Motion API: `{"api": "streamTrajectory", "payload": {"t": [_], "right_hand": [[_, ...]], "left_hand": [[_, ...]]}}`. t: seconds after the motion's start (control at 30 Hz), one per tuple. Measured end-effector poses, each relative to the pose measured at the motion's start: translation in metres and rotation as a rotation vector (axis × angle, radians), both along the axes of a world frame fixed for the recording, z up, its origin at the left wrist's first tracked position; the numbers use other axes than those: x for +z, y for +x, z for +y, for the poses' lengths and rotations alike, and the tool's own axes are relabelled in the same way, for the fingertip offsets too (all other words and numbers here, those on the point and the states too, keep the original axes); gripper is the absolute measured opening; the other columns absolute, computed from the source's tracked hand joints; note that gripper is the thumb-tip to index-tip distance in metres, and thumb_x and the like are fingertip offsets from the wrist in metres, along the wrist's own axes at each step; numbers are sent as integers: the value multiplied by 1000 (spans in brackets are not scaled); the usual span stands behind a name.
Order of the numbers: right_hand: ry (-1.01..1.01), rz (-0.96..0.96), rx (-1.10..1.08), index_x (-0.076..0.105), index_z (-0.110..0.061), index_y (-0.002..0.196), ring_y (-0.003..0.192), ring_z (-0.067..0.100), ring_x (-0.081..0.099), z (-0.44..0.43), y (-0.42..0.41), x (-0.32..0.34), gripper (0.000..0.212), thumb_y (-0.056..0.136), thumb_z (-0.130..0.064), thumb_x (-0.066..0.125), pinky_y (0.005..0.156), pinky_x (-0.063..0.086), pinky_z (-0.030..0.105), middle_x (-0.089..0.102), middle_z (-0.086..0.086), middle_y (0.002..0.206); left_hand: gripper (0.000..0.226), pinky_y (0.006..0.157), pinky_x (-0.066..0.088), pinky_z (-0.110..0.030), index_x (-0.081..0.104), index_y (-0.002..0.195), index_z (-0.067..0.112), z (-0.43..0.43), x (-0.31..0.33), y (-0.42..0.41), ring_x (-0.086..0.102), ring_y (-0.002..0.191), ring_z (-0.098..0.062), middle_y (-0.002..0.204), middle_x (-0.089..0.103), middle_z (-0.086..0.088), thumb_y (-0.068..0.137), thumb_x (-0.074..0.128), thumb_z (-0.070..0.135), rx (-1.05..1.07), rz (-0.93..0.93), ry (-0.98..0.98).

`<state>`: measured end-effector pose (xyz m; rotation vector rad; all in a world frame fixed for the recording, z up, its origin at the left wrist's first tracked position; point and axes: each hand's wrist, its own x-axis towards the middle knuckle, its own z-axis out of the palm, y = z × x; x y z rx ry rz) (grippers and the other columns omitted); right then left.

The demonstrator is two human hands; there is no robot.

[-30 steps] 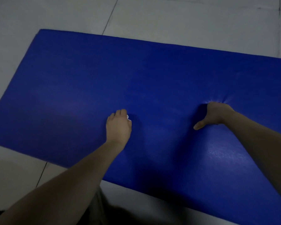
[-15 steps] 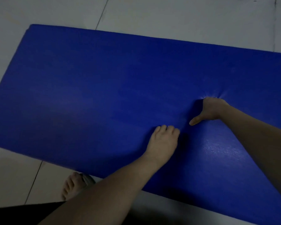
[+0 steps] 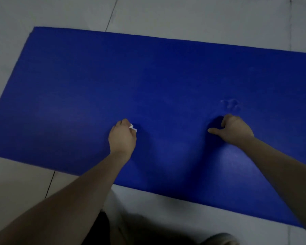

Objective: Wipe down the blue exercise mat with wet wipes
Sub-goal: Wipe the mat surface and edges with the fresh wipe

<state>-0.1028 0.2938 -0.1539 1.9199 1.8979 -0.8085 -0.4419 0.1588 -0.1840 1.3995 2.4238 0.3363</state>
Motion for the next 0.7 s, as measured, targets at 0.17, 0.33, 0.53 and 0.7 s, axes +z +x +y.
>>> {"api": "streamTrajectory", "payload": {"t": [0.17, 0.33, 0.53, 0.7], "right_hand": [[-177, -35, -9, 49, -15, 110, 95, 27, 58, -104, 0, -1, 79, 64, -71, 79, 77, 52, 39, 52, 9, 119], [-210, -175, 193, 40, -15, 136, 120, 32, 55, -120, -16, -4, 96, 67, -67, 79, 95, 49, 41, 45, 13, 134], [-276, -238, 205, 38, -12, 140, 123, 30, 56, -109, -22, -4, 109, 59, -73, 81, 98, 49, 39, 45, 14, 136], [-345, -254, 208, 40, -15, 139, 127, 27, 52, -101, -30, 4, 110, 56, -76, 81, 102, 48, 39, 46, 10, 140]], "left_hand": [[13, 70, 48, -36, 58, 91, 12, -2, 5, 81, 63, 86, -27, 98, 67, -8, 95, 63, 23, -213, -127, -28], [9, 73, 50, -40, 64, 94, 12, -5, 7, 189, 65, 84, -31, 93, 67, -11, 89, 66, 19, -545, -39, -66], [15, 68, 50, -37, 62, 80, 17, -10, 0, 149, 61, 68, -28, 75, 62, -5, 71, 74, 15, -627, 10, 17], [9, 65, 42, -37, 53, 81, 16, -14, 4, 33, 56, 73, -28, 83, 62, -7, 84, 61, 12, -338, 43, -59]]}}
